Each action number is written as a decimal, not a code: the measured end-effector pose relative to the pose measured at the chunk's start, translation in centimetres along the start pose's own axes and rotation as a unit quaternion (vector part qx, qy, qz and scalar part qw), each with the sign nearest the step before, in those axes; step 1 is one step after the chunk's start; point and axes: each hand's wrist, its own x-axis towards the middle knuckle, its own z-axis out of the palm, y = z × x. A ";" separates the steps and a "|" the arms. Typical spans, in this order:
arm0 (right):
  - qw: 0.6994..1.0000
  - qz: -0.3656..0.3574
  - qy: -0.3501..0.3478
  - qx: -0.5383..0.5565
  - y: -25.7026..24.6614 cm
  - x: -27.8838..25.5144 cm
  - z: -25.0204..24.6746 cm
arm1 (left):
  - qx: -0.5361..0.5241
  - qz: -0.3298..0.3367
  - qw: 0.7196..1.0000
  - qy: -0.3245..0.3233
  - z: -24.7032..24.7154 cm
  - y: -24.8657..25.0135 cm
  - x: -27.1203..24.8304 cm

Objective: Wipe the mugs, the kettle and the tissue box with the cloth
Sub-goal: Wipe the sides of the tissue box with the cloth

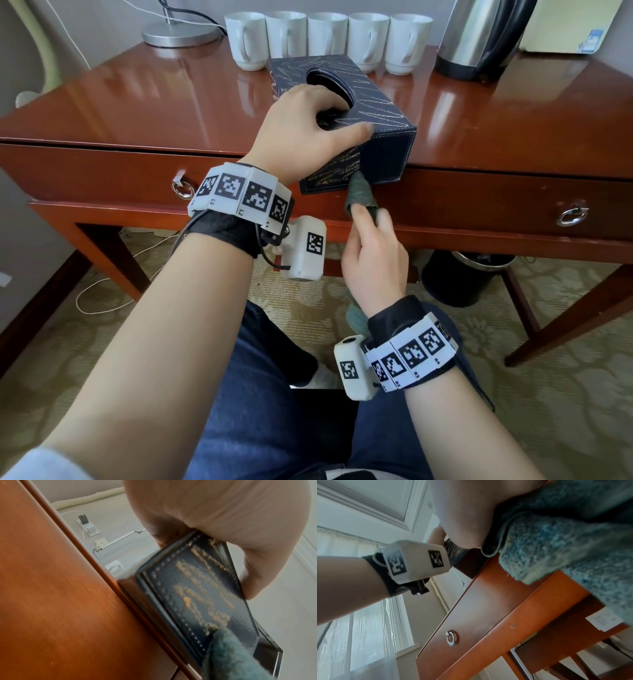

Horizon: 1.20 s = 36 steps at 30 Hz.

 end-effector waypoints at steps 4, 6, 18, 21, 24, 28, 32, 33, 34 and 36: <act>1.000 0.009 0.018 -0.003 0.4 0.5 -0.3 | -0.002 -0.001 1.000 0.003 -0.1 0.0 0.0; 1.000 0.013 0.014 0.000 0.5 0.3 -0.2 | -0.001 -0.001 1.000 0.003 0.0 0.0 0.0; 1.000 -0.001 0.020 -0.008 0.1 0.8 -0.5 | -0.001 -0.003 1.000 0.003 -0.1 0.2 -0.2; 1.000 0.009 0.006 -0.005 0.2 0.2 -0.4 | -0.002 -0.007 1.000 0.004 -0.1 0.3 -0.3; 1.000 0.003 -0.001 -0.004 -0.1 -0.2 -0.1 | 0.001 -0.013 1.000 0.006 -0.1 0.4 -0.2; 1.000 -0.003 0.020 -0.007 -0.3 0.5 -0.2 | -0.004 -0.015 1.000 0.003 -0.1 0.4 -0.2; 0.999 0.008 0.035 -0.012 0.0 1.0 -0.6 | -0.003 -0.011 1.000 0.003 -0.1 0.3 -0.2; 0.999 0.011 0.030 -0.010 0.0 0.8 -0.6 | 0.000 -0.010 1.000 0.003 -0.1 0.3 -0.2; 1.000 0.014 0.023 -0.008 0.0 0.6 -0.6 | 0.002 -0.009 1.000 0.003 0.0 0.2 -0.2; 1.000 0.014 0.003 -0.009 -0.1 0.0 -0.4 | 0.003 -0.007 1.000 0.001 0.0 0.2 -0.2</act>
